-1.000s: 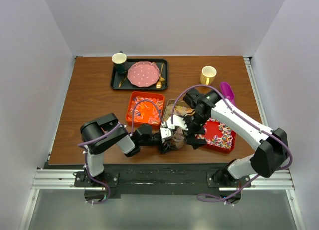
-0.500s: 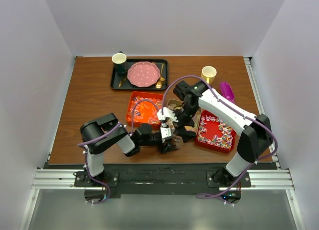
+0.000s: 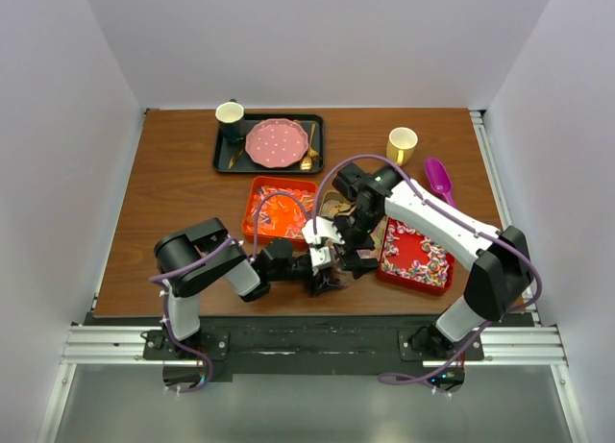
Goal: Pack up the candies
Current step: Screw the bottle lid onto the packing bottle.
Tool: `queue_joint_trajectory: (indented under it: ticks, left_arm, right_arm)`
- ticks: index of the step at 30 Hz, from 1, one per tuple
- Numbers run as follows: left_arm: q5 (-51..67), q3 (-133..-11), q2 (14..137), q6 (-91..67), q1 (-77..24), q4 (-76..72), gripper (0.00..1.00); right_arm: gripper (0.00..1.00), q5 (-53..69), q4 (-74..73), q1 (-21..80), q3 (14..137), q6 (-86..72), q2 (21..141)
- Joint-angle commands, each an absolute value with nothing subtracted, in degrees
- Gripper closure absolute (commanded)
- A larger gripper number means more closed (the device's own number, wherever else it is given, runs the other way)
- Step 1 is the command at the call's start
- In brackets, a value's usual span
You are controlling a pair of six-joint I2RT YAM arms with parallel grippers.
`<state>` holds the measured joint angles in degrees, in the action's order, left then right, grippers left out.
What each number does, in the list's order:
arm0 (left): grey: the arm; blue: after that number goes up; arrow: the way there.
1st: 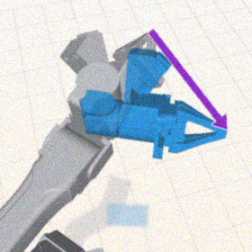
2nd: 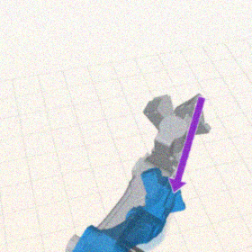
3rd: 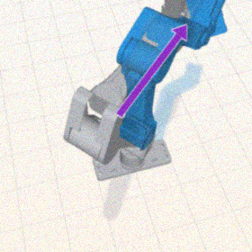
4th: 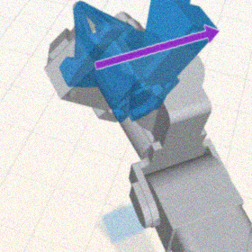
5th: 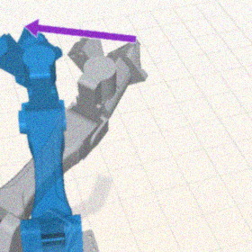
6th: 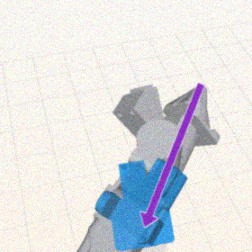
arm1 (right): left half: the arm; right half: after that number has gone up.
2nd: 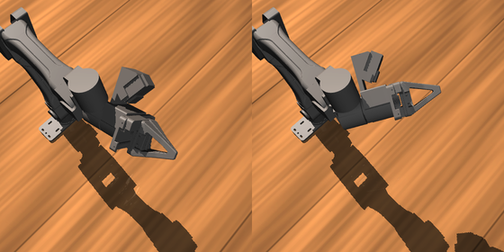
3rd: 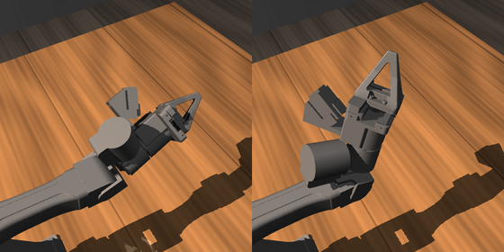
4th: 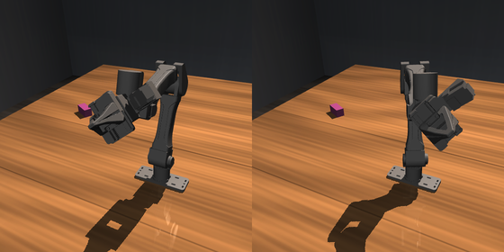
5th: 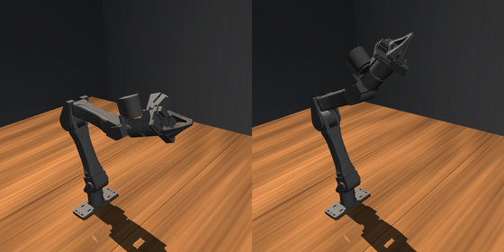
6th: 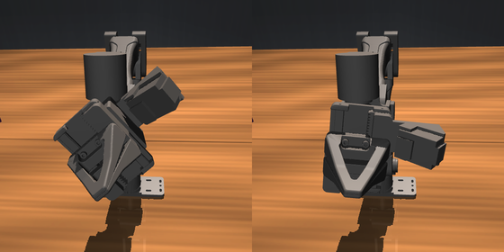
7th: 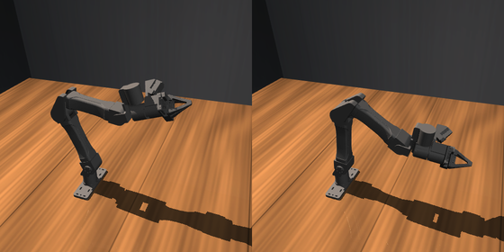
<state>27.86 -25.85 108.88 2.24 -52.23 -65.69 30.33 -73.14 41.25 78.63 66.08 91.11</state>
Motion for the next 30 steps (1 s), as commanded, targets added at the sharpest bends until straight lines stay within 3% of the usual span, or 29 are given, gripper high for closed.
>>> queue_joint_trajectory:
  ticks: [1,14,17,21,24,30]
  left_arm:
    - [23.5,-25.3,111.2,0.4,-51.0,-57.9,1.00]
    - [24.1,-25.5,111.5,0.4,-50.6,-57.7,1.00]
    - [23.9,-25.4,111.4,0.4,-50.6,-57.7,1.00]
    - [23.5,-25.3,111.2,0.4,-50.6,-57.7,1.00]
    - [23.4,-25.4,111.2,0.4,-50.6,-57.6,1.00]
    - [23.3,-25.4,111.0,0.4,-50.6,-57.7,1.00]
  right_arm:
    - [0.01,29.6,-77.8,41.8,75.6,65.1,87.7]
    - [0.02,27.8,-71.2,41.8,72.2,60.8,85.3]
    - [0.10,27.6,-69.6,41.8,72.3,60.6,86.3]
    - [0.35,28.1,-69.2,41.7,73.1,60.5,87.9]
    - [0.44,28.0,-68.9,41.8,73.1,60.1,88.7]
    - [0.43,27.9,-67.4,41.7,71.3,58.0,87.7]
